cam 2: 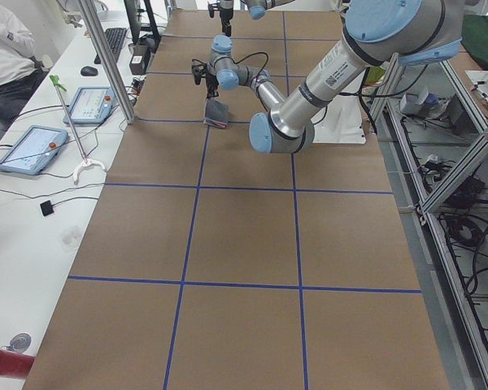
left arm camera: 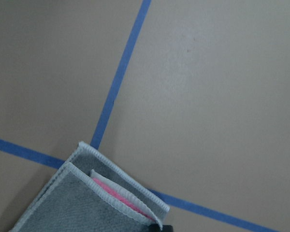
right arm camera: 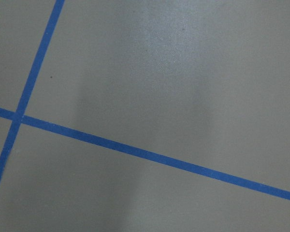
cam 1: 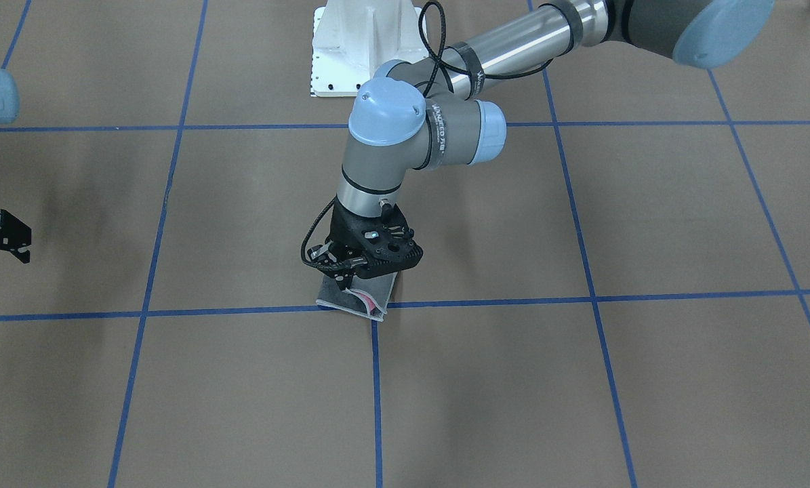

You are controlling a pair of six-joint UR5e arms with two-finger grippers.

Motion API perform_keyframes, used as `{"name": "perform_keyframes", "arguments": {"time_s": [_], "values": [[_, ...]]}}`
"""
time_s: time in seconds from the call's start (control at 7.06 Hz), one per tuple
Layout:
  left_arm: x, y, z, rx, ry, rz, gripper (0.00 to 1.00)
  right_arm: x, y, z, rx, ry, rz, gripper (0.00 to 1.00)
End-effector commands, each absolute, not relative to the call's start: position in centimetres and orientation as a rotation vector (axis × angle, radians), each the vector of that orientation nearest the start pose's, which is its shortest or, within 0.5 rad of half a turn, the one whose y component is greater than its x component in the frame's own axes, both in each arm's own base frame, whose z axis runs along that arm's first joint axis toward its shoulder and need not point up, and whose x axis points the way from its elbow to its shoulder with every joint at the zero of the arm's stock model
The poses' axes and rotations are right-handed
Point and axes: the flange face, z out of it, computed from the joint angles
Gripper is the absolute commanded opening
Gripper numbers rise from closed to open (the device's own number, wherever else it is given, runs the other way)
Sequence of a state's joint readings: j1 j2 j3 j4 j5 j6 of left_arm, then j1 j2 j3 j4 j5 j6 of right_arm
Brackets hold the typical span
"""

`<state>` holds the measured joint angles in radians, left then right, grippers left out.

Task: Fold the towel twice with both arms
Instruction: 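Lift the strip end with the left gripper and fold it over the other end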

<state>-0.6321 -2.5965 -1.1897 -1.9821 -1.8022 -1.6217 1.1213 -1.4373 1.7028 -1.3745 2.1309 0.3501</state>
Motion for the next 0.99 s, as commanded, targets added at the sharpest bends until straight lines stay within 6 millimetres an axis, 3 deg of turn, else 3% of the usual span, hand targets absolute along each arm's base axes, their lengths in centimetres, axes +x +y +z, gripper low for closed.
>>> {"name": "perform_keyframes", "arguments": {"time_s": [0.0, 0.14, 0.43, 0.85], "values": [[58.0, -58.3, 11.8, 0.103, 1.052, -0.514, 0.00, -17.2, -54.1, 51.1, 0.201, -0.683, -0.224, 0.99], [58.5, -58.0, 12.1, 0.090, 1.031, -0.511, 0.00, -17.2, -54.1, 51.1, 0.201, -0.683, -0.222, 0.99], [60.8, -55.5, 12.0, 0.067, 1.027, -0.479, 0.00, -17.2, -54.2, 51.2, 0.199, -0.683, -0.222, 0.99], [62.3, -53.8, 10.8, 0.056, 1.039, -0.462, 0.00, -17.2, -54.2, 51.3, 0.198, -0.682, -0.221, 0.99]]}}
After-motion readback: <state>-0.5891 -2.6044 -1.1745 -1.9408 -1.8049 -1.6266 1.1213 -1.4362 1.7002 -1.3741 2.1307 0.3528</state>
